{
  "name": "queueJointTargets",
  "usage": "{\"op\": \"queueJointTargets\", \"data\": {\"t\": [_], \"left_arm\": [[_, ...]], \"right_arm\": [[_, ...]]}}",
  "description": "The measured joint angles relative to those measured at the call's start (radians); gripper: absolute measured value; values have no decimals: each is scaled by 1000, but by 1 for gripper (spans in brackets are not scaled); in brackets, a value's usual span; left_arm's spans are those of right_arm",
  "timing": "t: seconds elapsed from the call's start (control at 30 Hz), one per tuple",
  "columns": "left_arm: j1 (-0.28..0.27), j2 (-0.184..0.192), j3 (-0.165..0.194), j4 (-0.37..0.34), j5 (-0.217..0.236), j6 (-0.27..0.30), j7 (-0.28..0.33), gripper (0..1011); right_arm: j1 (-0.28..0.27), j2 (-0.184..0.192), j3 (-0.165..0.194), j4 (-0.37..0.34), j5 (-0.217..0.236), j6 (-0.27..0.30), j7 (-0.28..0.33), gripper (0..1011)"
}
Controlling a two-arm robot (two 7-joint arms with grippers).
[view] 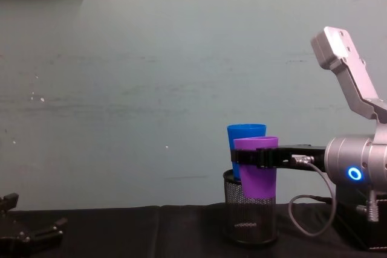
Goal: Pick up one cup with a gripper and tap it against the other cup.
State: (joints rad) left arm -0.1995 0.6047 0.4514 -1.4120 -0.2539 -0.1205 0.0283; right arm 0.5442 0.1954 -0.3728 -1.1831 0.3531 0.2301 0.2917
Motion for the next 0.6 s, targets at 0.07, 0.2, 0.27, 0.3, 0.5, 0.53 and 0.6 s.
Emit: {"op": "queueJointTargets", "data": {"t": [0.07,0.2,0.27,0.3,0.5,0.53,0.6], "left_arm": [[0,0,0,0,0,0,0,1000],[0,0,0,0,0,0,0,1000],[0,0,0,0,0,0,0,1000],[0,0,0,0,0,0,0,1000],[0,0,0,0,0,0,0,1000],[0,0,0,0,0,0,0,1000],[0,0,0,0,0,0,0,1000]], "right_arm": [[0,0,0,0,0,0,0,720],[0,0,0,0,0,0,0,720],[0,0,0,0,0,0,0,720],[0,0,0,0,0,0,0,720],[0,0,0,0,0,0,0,720],[0,0,0,0,0,0,0,720],[0,0,0,0,0,0,0,720]]}}
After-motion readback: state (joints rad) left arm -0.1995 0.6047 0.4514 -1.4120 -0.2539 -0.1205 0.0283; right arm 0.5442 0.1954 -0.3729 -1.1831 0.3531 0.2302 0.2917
